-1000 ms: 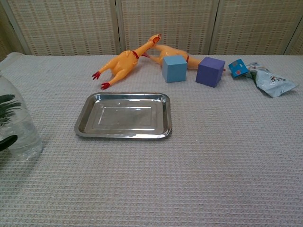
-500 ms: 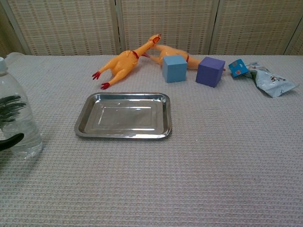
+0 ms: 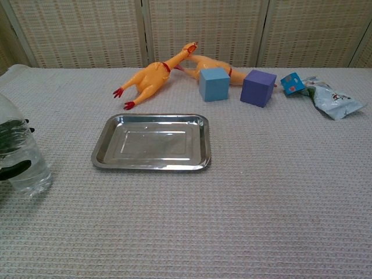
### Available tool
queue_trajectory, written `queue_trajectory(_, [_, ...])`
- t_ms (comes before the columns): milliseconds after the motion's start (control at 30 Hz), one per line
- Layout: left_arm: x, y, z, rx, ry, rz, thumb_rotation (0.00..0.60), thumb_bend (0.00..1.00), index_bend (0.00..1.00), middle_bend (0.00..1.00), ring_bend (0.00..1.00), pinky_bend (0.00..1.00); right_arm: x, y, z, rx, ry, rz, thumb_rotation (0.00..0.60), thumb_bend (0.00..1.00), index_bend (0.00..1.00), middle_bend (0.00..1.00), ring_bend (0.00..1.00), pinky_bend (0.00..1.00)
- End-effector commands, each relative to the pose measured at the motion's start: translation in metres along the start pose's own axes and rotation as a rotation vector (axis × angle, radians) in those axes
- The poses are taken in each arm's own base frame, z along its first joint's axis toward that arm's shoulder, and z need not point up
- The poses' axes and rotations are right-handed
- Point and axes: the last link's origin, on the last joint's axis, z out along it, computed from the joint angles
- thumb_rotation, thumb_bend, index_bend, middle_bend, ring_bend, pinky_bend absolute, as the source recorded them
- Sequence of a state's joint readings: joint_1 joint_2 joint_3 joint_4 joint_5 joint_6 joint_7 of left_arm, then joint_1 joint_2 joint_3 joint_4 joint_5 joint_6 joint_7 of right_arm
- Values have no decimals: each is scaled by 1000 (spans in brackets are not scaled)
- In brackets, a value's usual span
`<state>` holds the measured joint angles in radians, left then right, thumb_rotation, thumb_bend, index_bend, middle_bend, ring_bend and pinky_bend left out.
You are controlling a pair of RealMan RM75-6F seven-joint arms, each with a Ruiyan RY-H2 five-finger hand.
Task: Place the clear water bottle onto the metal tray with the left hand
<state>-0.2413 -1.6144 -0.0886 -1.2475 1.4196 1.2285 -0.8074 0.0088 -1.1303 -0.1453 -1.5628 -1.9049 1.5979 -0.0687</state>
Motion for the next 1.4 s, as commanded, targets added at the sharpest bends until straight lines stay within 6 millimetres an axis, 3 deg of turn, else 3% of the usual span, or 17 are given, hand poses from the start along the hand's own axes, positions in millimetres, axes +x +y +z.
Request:
queue_trajectory(33, [0,1,1,-4,7,-1,600,342,44,99,24,63,0,0,0,-3,-1,0,600,90,0,0,0,0])
queue_trajectory(167, [1,1,0,-10,13,1,600,387,179,272,163,197,0,0,0,-1,0,1,600,90,0,0,0,0])
queue_trajectory(267, [2,0,-1,-14,14,7,600,413,274,363,242,317,0,0,0,-1,-1,2,600,90,0,0,0,0])
queue_trajectory(333, [2,0,-2,-14,11,13,600,425,308,395,266,346,0,0,0,-1,-2,2,600,90,0,0,0,0])
queue_trajectory(733, [7,7,2,-115,96,40,600,456,359,419,287,375,-1,0,0,-5,-12,1,600,90,0,0,0,0])
queue_trajectory(833, [22,7,14,-154,178,115,600,455,355,407,277,366,0,0,-1,-6,-11,1,600,90,0,0,0,0])
queue_trajectory(933, [55,10,28,-183,338,201,600,455,349,398,267,355,2,0,-3,-7,-5,3,600,90,0,0,0,0])
queue_trajectory(1067, [79,14,33,-202,455,159,600,455,325,360,220,307,2,-1,-4,-1,-5,1,600,90,0,0,0,0])
queue_trajectory(1167, [62,17,27,-202,382,68,600,455,312,346,202,288,0,-2,-4,6,-12,-2,600,90,0,0,0,0])
queue_trajectory(1400, [-16,40,-9,-210,-1,-91,600,454,311,342,199,286,-1,-2,-3,5,-17,-5,600,90,0,0,0,0])
